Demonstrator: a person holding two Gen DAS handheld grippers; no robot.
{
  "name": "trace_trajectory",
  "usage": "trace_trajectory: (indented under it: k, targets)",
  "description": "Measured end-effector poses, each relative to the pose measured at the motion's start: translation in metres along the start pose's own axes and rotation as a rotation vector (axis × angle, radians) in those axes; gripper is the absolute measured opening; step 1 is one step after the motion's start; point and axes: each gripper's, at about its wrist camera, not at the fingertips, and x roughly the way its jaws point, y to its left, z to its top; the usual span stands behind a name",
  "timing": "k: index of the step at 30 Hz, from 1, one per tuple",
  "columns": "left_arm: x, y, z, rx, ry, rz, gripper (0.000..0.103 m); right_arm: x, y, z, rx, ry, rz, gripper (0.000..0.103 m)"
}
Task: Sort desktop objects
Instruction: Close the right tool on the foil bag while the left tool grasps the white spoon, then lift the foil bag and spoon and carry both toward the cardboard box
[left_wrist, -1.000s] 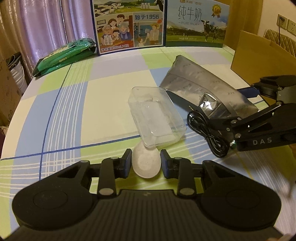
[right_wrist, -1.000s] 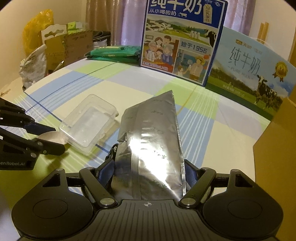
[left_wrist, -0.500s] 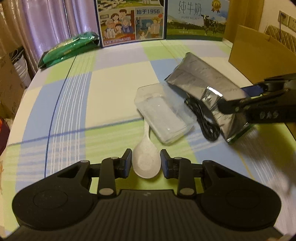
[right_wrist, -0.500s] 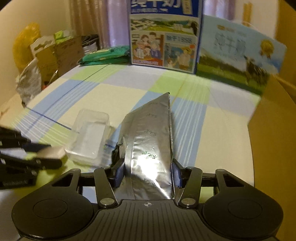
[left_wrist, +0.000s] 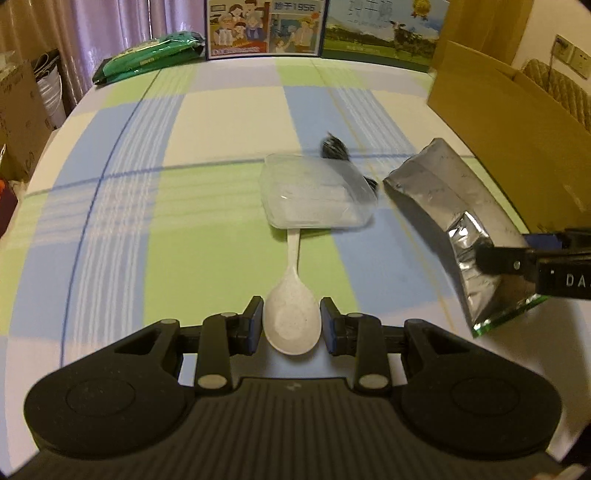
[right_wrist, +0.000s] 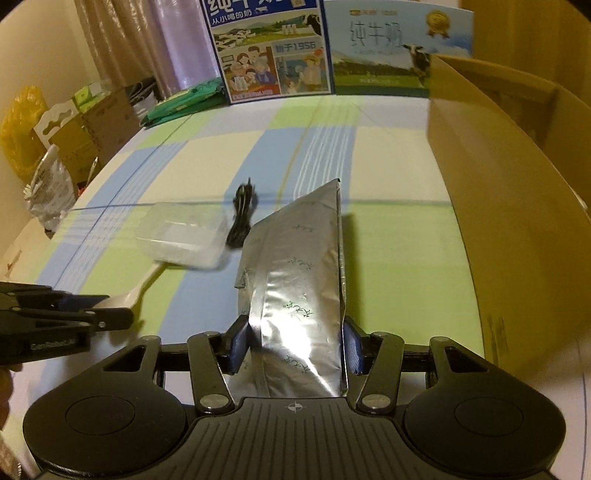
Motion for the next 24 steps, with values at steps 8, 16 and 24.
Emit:
trace_trajectory:
  k: [8, 16, 24]
  targets:
    - [-0.022, -0.030, -0.033, 0.009, -0.030, -0.009, 0.039, -0.028, 0.005, -0.032, 0.010, -0.030, -0.003, 0.060]
    - [-0.020, -0.045, -0.038, 0.158, -0.048, 0.076, 0.052, -0.018, 0.003, -0.033, -0.017, -0.045, -0.033, 0.083]
    - [-0.016, -0.047, -0.040, 0.201, -0.016, 0.046, 0.029, -0.015, -0.002, -0.030, 0.021, -0.050, -0.005, 0.083]
